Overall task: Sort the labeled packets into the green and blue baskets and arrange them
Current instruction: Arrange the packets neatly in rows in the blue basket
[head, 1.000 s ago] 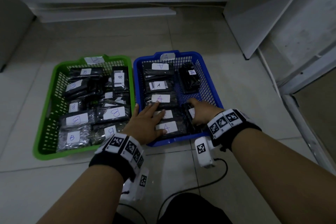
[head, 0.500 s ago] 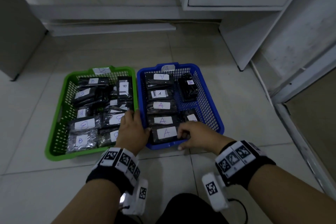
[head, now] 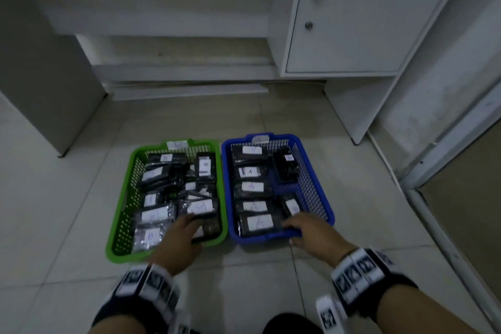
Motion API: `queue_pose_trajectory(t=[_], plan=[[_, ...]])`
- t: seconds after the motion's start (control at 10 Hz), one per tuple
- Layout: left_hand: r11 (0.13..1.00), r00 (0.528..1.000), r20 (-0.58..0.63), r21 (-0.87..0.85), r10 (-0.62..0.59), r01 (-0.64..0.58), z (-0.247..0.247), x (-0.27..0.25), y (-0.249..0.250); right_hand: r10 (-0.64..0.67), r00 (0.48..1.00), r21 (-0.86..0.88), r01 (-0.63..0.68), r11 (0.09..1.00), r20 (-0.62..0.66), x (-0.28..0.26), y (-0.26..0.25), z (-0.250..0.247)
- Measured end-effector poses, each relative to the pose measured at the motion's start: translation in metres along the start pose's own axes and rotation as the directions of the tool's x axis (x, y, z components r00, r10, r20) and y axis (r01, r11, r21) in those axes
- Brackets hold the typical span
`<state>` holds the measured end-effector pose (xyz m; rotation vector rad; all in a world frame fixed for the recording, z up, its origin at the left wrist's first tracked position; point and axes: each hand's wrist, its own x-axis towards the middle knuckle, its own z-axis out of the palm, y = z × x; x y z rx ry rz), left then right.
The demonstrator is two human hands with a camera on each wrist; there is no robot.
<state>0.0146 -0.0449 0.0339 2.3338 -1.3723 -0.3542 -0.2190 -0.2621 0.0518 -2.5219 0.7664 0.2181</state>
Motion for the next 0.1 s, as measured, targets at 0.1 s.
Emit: queue_pose_trajectory(t=[0.1], plan=[[0.994, 0.992, -0.065, -0.002, -0.107, 0.107, 0.0078, -0.0237, -0.0272, 0.01, 0.997, -0.002, -0.01, 1.0, -0.078, -0.0312, 0.0078, 0.0026]])
